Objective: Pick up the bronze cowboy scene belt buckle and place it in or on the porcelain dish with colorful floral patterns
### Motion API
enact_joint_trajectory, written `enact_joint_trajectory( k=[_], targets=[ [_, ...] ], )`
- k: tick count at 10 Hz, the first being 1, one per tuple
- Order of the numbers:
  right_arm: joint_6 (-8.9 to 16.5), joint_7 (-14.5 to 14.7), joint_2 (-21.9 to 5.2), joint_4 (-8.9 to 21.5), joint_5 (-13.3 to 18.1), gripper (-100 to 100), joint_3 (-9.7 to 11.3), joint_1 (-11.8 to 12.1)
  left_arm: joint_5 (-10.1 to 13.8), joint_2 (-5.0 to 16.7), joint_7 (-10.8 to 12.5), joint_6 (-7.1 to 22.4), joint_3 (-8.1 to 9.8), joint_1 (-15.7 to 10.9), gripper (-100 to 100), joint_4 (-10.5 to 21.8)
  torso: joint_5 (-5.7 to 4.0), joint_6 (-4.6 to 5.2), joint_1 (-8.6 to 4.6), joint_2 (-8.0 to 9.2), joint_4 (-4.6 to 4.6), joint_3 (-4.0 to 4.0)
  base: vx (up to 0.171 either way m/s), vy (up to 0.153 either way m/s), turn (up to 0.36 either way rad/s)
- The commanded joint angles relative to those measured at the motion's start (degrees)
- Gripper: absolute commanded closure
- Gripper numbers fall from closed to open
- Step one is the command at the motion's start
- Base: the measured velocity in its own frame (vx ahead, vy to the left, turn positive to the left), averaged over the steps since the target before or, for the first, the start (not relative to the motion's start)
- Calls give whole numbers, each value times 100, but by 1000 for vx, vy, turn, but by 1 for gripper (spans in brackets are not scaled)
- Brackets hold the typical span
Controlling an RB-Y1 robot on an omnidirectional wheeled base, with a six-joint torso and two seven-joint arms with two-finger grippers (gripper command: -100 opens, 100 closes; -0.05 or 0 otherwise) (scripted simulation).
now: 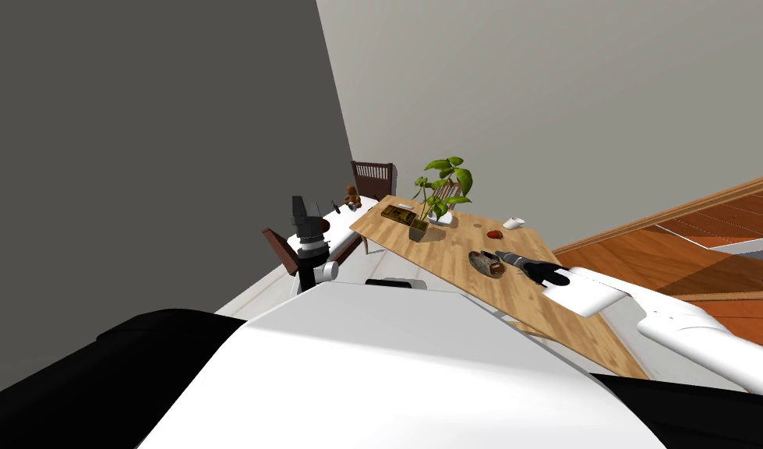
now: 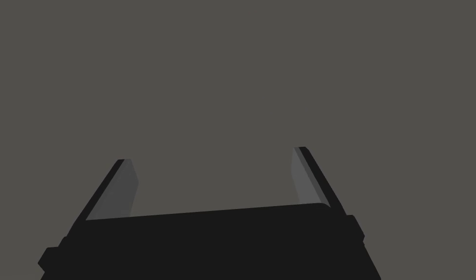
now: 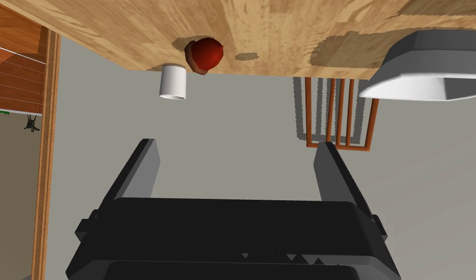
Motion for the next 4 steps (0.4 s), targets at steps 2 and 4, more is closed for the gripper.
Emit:
enact_joint_trajectory(
  k=[2, 4],
  targets=[
    [0, 0, 0, 0, 0, 0, 0, 0, 0, 0, 0, 0, 0, 0, 0, 0, 0, 0, 0, 0, 0, 0, 0, 0, 0],
    [0, 0, 0, 0, 0, 0, 0, 0, 0, 0, 0, 0, 0, 0, 0, 0, 0, 0, 0, 0, 0, 0, 0, 0, 0]
  ],
)
